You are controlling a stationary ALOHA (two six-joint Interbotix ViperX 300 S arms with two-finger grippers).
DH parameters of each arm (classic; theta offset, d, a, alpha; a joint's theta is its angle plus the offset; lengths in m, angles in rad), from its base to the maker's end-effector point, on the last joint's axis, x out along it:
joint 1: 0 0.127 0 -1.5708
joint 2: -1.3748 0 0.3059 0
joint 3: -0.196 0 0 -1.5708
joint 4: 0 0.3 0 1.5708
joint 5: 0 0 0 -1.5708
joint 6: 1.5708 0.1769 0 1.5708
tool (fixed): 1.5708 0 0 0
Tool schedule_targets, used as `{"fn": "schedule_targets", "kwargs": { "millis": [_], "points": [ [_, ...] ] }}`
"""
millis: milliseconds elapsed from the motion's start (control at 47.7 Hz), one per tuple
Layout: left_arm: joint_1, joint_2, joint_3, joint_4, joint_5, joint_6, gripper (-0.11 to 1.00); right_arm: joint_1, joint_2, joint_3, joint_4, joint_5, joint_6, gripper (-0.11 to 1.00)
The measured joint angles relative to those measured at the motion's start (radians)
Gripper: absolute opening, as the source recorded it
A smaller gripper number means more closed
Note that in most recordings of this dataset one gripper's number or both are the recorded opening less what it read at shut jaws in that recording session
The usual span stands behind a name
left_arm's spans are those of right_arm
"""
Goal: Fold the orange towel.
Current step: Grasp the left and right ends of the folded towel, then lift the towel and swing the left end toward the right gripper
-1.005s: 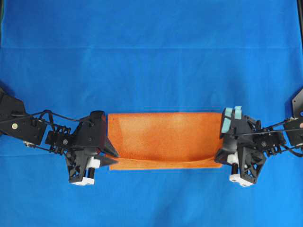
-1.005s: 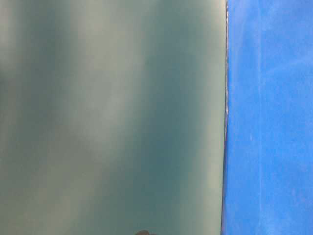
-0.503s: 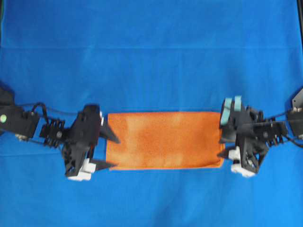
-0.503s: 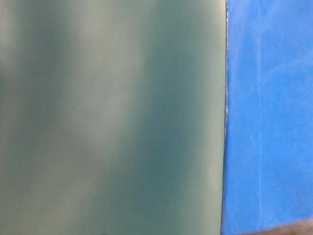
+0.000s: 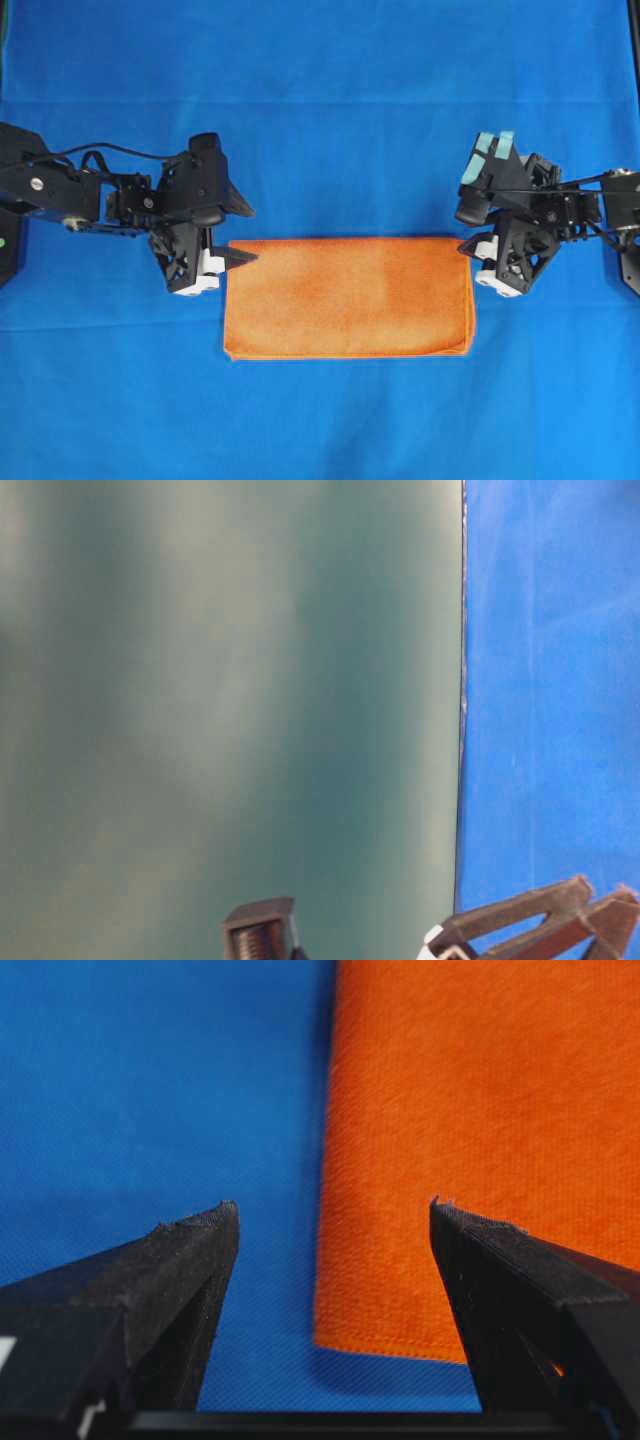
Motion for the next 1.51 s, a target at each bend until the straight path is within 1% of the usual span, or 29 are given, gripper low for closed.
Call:
{"fn": "schedule_targets", "kwargs": {
  "millis": [168, 335, 440, 503, 649, 691, 733, 775, 859, 901, 1110, 1257, 1362, 1508],
  "points": [
    [0.000, 0.048, 0.000, 0.000, 0.000, 0.000, 0.66, -0.025, 0.058, 0.000, -0.011, -0.003, -0.002, 0.54],
    [-0.002, 0.094, 0.000, 0.002, -0.003, 0.003, 0.65, -0.025, 0.112, 0.000, -0.011, -0.028, 0.003, 0.54],
    [-0.008, 0.103, -0.009, 0.002, 0.006, -0.003, 0.63, -0.025, 0.121, -0.002, -0.009, -0.038, 0.006, 0.54],
    [-0.011, 0.106, -0.017, 0.003, 0.021, -0.003, 0.58, -0.025, 0.121, -0.002, -0.009, -0.040, 0.006, 0.54],
    [-0.012, 0.112, -0.034, 0.003, 0.060, -0.006, 0.39, -0.025, 0.123, -0.002, -0.009, -0.040, 0.006, 0.52],
    [-0.014, 0.112, -0.037, 0.003, 0.067, -0.009, 0.34, -0.023, 0.121, -0.002, -0.009, -0.040, 0.006, 0.50],
    [-0.017, 0.112, -0.040, 0.005, 0.077, -0.011, 0.29, -0.021, 0.123, -0.002, -0.009, -0.040, 0.006, 0.44],
    [-0.021, 0.112, -0.044, 0.003, 0.087, -0.012, 0.21, -0.017, 0.121, -0.002, -0.009, -0.040, 0.003, 0.35],
    [-0.037, 0.114, -0.058, 0.005, 0.123, -0.014, 0.06, 0.000, 0.121, -0.003, -0.008, -0.041, 0.002, 0.12],
    [-0.040, 0.114, -0.067, 0.003, 0.143, -0.014, 0.03, 0.006, 0.121, -0.005, -0.008, -0.041, 0.000, 0.04],
    [-0.041, 0.115, -0.110, 0.003, 0.225, -0.012, 0.02, 0.015, 0.109, -0.005, -0.008, -0.043, 0.002, 0.04],
    [-0.041, 0.104, -0.115, 0.003, 0.261, -0.005, 0.02, 0.015, 0.071, -0.005, -0.009, -0.037, -0.002, 0.04],
    [-0.044, 0.067, -0.117, 0.003, 0.304, 0.002, 0.02, 0.017, 0.023, -0.005, -0.011, -0.012, -0.008, 0.04],
    [-0.044, -0.035, -0.120, 0.003, 0.354, -0.002, 0.02, 0.017, -0.074, -0.017, -0.011, 0.067, -0.011, 0.04]
  ]
}}
